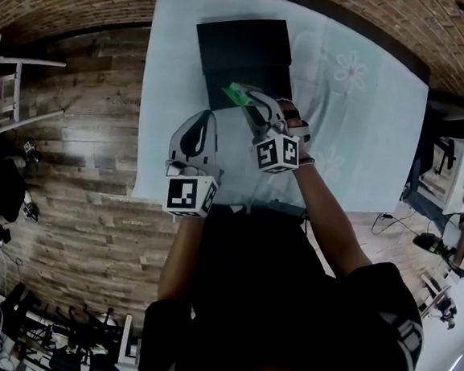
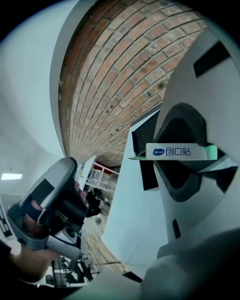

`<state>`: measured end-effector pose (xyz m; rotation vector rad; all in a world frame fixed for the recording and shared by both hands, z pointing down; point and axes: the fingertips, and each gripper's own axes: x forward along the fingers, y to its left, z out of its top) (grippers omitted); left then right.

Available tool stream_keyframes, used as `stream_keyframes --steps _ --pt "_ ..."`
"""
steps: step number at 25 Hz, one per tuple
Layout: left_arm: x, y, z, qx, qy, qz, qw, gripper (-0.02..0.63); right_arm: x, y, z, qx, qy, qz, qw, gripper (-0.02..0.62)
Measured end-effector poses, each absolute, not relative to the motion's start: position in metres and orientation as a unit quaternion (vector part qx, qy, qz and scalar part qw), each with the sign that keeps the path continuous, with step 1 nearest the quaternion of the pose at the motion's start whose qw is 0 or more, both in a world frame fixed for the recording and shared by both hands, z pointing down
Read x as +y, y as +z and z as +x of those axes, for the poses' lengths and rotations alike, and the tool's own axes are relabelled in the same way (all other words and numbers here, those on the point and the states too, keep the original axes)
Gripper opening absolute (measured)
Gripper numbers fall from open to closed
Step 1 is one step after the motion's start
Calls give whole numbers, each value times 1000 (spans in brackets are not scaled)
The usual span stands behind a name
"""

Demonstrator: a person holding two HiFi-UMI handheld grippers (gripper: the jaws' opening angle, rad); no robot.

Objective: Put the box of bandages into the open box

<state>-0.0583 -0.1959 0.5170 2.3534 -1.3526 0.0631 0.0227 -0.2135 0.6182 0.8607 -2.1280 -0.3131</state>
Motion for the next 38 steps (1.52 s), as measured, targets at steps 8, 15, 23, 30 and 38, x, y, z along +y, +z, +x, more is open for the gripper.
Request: stream_keyframes --steps 8,15,23,30,38 --pt "-200 520 -66 -491 18 844 217 32 -226 648 6 -826 -165 289 456 109" --pt "-200 523 -71 -491 19 843 220 32 -227 670 5 -817 -169 268 483 109" --pt "-200 523 -74 -490 17 843 222 32 -230 683 3 -809 -177 251 502 109" --pt "-199 526 -73 -488 16 844 222 32 -235 691 -1 -804 -192 238 511 109" --pt "-204 525 -77 -494 14 841 221 32 -241 696 -3 -799 -204 229 518 109"
